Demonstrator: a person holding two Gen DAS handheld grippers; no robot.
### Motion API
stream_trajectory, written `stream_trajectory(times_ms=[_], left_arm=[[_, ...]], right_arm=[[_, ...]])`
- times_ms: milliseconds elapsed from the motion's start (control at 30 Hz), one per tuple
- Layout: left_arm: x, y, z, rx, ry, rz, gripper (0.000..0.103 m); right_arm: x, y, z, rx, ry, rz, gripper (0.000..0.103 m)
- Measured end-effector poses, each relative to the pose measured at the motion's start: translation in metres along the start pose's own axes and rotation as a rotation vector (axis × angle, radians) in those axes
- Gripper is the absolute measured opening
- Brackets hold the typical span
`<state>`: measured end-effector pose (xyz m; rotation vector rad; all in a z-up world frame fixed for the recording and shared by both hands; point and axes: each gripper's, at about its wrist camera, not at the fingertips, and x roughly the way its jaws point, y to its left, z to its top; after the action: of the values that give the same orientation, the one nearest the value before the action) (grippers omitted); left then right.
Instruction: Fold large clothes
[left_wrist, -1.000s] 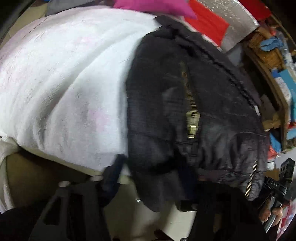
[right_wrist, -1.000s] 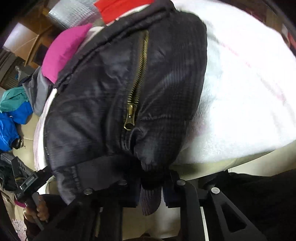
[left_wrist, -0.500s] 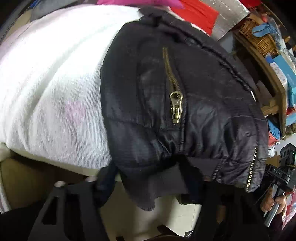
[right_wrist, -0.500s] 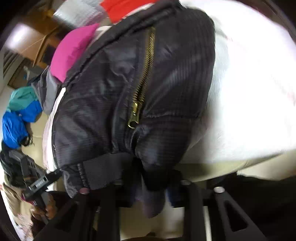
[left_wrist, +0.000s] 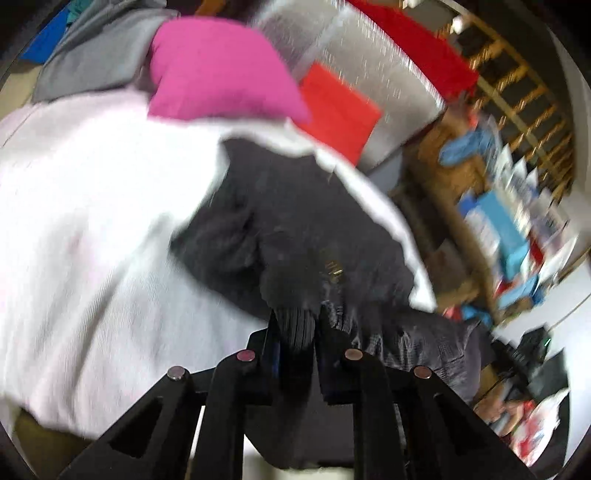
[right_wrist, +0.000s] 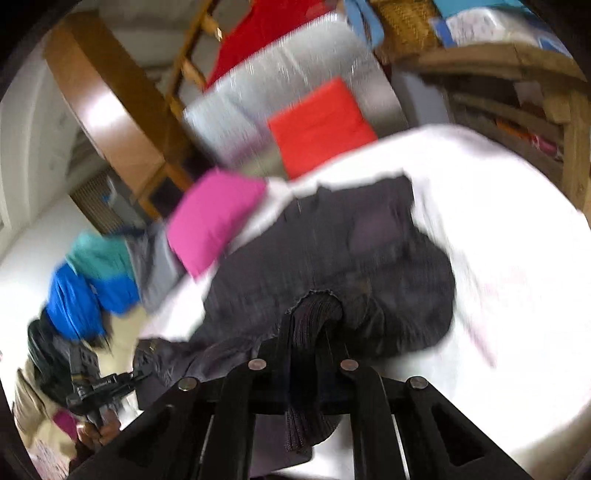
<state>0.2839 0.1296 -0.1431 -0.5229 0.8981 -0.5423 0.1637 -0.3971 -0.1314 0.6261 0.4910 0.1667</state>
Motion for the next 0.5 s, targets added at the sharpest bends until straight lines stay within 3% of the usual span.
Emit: stream_trajectory(times_ms=[100,200,267,500], left_arm=[[0.008,-0.009,0.041,-0.019,-0.075,-0.021,0.016],[0.032,-0.018,0.074,-0.049,-0.101,-0.054,0.016],[0.042,-0.020,0.088,-0.053,-0.102,-0.046,0.016],[0.137,-0.012,0.163,-0.057,-0.036,0.037,0.016]], right_arm=[[0.014,-0.003,0.025,0.024,-0.060,-0.003,0.010],[0.030,-0.004,0.043,0.068,-0.099,0.002,0.010],[0.047,-0.004,0.056,0.075,-0.103,-0.012,0.010],[0.138,-0.033,0.127,0.132,-0.072,-0.094,0.009]])
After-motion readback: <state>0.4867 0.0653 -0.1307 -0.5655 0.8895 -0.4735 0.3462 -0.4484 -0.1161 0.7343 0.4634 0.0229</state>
